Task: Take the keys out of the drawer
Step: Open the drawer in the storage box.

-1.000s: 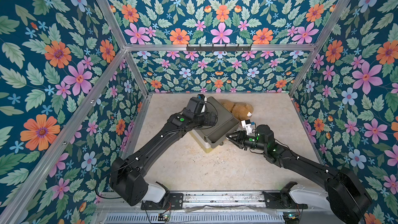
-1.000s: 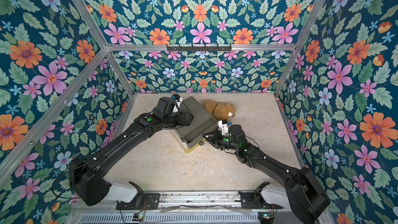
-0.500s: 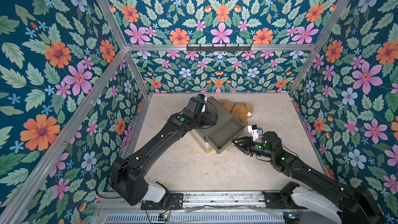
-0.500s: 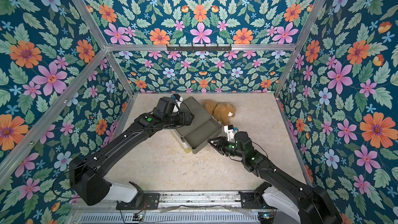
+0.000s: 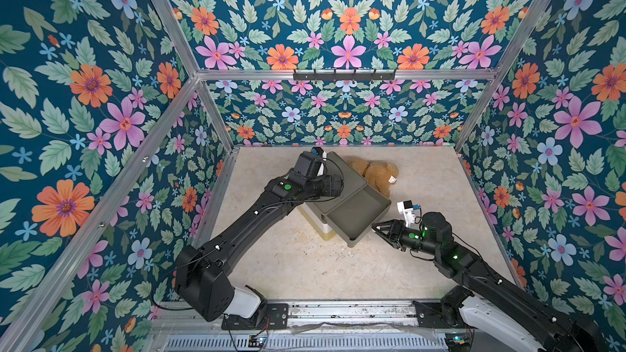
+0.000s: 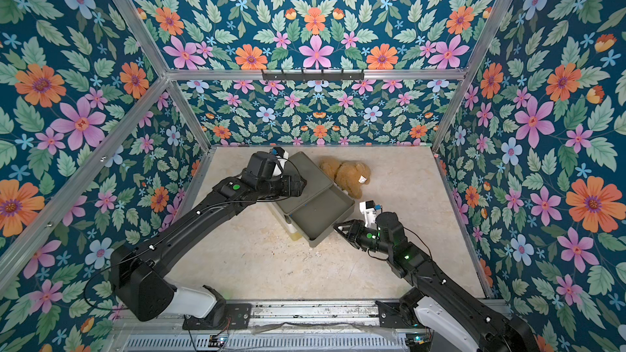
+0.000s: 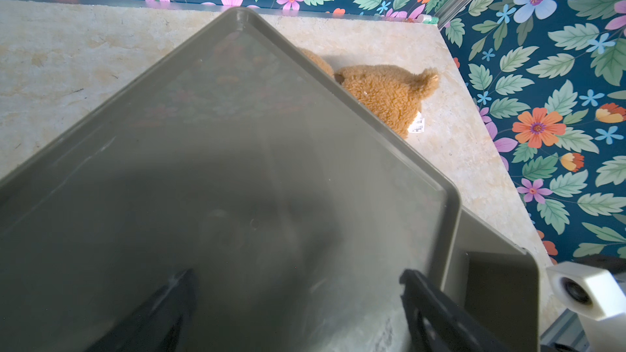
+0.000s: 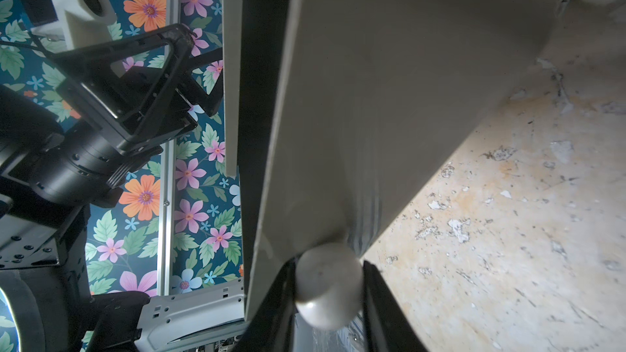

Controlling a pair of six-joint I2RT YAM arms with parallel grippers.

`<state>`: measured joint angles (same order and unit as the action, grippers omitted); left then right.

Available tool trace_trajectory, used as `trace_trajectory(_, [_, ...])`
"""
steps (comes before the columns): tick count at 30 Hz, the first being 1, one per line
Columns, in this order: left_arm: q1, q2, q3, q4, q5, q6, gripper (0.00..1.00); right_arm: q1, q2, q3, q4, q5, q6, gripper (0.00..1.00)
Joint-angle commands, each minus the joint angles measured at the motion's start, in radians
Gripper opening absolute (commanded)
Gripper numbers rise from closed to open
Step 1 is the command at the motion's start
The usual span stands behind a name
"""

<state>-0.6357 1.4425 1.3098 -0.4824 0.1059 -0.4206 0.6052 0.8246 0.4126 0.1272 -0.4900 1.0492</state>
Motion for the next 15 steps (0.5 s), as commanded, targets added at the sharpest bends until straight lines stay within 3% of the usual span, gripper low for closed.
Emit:
trace_trajectory(1, [-0.001, 0.01, -0.004, -0.101, 0.031, -0.026, 0.99, -0.002, -0.024, -0.009, -0.126, 0.027, -0.014, 0.24])
trace_trajectory(15, [-0.001, -0.004, -0.006, -0.091, 0.054, -0.047, 0.99, -0.007, -0.101, -0.073, -0.192, 0.049, -0.015, 0.23])
